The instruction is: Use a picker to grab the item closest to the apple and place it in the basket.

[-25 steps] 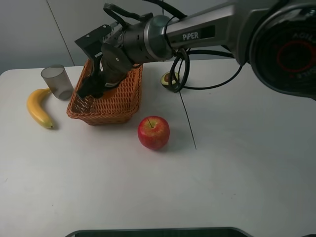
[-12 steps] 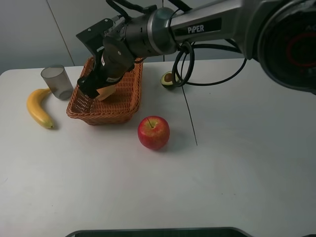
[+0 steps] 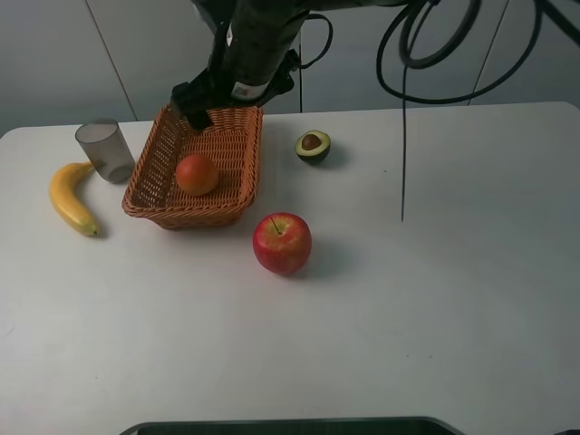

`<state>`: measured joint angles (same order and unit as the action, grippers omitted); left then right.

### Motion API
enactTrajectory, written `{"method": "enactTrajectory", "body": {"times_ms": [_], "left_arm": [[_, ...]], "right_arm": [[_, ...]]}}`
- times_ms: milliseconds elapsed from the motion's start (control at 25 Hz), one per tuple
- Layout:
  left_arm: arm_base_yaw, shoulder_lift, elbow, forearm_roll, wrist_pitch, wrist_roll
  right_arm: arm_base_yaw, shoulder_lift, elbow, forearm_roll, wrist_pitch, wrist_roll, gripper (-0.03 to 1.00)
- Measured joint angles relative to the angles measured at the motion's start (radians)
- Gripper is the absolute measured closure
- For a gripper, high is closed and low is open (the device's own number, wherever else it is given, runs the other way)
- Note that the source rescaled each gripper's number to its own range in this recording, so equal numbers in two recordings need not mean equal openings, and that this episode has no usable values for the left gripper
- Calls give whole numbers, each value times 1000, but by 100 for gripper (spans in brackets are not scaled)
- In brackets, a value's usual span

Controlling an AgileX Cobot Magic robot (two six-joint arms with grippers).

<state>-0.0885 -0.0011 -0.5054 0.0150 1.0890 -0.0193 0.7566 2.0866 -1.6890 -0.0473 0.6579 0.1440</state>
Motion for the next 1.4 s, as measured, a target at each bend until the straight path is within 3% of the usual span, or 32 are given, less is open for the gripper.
{"method": "enactTrajectory", "body": {"times_ms": [400,840,1000,1400], "left_arm": [[0,0,0,0,0,0],[0,0,0,0,0,0],[0,0,0,0,0,0],[0,0,0,0,0,0]], "right_arm": [[-281,-322,424,47,30,-15,-3],[-618,-683,763,63,102,-17,-3],[-681,-834,870,63,129,-18,-3],[-695,-1268,998,65,271,-18,-3]]}}
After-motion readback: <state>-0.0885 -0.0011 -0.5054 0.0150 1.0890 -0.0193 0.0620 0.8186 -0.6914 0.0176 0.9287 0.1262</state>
